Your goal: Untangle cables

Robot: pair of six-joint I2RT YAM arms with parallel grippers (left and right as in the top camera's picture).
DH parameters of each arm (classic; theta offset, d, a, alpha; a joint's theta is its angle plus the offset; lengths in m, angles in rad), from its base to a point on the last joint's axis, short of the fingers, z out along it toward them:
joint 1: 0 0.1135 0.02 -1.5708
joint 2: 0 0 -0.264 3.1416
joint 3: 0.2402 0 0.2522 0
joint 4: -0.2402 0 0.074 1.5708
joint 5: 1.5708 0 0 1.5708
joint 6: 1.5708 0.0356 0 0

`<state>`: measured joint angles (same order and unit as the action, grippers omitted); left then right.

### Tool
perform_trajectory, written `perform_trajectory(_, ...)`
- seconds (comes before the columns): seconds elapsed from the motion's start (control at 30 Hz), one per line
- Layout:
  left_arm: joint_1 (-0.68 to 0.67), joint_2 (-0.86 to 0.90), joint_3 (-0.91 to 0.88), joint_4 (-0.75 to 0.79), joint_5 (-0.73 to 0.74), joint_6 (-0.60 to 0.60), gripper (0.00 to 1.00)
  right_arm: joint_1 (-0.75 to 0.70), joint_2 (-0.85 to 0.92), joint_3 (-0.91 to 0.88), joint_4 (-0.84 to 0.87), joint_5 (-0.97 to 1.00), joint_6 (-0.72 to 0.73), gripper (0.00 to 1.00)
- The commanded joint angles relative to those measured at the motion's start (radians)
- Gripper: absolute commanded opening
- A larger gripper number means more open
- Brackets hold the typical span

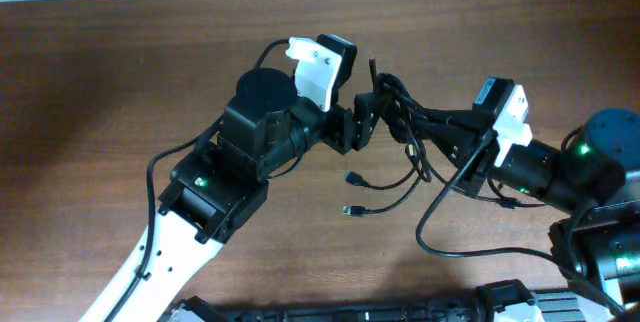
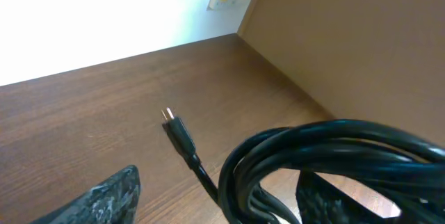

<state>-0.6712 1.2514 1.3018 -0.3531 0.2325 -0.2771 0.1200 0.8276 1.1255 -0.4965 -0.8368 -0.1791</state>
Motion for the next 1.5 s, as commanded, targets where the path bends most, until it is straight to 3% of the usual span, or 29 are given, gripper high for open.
perform_trajectory(0.0,0.0,-0.006,0.016,0.008,0.019,0.001,0.72,-0.003,-0.01,0.003,0.019,-0.076,0.016,0.04)
perform_trajectory(0.13,0.0,-0.006,0.016,0.008,0.019,0.001,0.69,-0.003,-0.01,0.003,0.019,-0.078,0.017,0.04)
perform_trajectory(0.2,0.0,-0.006,0.016,0.008,0.04,0.002,0.56,-0.003,-0.01,0.003,0.022,-0.106,0.016,0.04)
perform_trajectory(0.23,0.0,-0.006,0.016,0.008,0.043,0.002,0.48,-0.003,-0.01,0.003,0.024,-0.115,0.016,0.04)
perform_trajectory(0.27,0.0,-0.006,0.016,0.008,0.046,0.002,0.15,-0.003,-0.01,0.003,0.026,-0.121,0.016,0.04)
perform_trajectory(0.3,0.0,-0.006,0.016,0.008,0.05,0.002,0.1,-0.003,-0.01,0.003,0.026,-0.122,0.016,0.04)
perform_trajectory(0.37,0.0,-0.006,0.016,0.01,0.101,0.051,0.13,-0.003,-0.01,0.003,0.026,-0.135,0.016,0.04)
perform_trajectory(0.47,0.0,-0.006,0.016,0.01,0.143,0.066,0.27,-0.003,-0.01,0.003,0.026,-0.152,0.016,0.04)
perform_trajectory(0.5,0.0,-0.006,0.016,0.01,0.143,0.066,0.33,-0.003,-0.01,0.003,0.026,-0.156,0.016,0.04)
perform_trajectory(0.57,0.0,-0.006,0.016,0.012,0.17,0.066,0.59,-0.003,-0.01,0.003,0.026,-0.165,0.016,0.04)
perform_trajectory(0.6,0.0,-0.006,0.016,0.016,0.186,0.066,0.66,-0.003,-0.01,0.003,0.027,-0.178,0.016,0.04)
perform_trajectory(0.63,0.0,-0.006,0.016,0.021,0.199,0.066,0.66,-0.003,-0.01,0.003,0.031,-0.188,0.016,0.04)
perform_trajectory(0.7,-0.003,-0.006,0.016,0.027,0.199,0.066,0.47,-0.003,-0.01,0.003,0.041,-0.204,0.016,0.04)
perform_trajectory(0.77,-0.003,-0.006,0.016,0.026,0.199,0.093,0.08,-0.003,-0.01,0.003,0.042,-0.207,0.016,0.04)
perform_trajectory(0.8,-0.003,-0.006,0.016,0.025,0.198,0.102,0.0,-0.003,-0.01,0.003,0.042,-0.206,0.016,0.04)
perform_trajectory(1.0,-0.003,-0.006,0.016,0.023,0.195,0.108,0.0,-0.003,-0.006,0.003,0.035,-0.169,0.016,0.04)
perform_trajectory(1.33,0.019,-0.009,0.016,0.044,0.191,0.119,0.0,-0.003,0.023,0.003,-0.174,0.334,0.017,0.04)
perform_trajectory(1.47,0.033,-0.03,0.016,0.045,0.199,0.167,0.0,-0.004,0.067,0.003,-0.189,0.498,0.089,0.04)
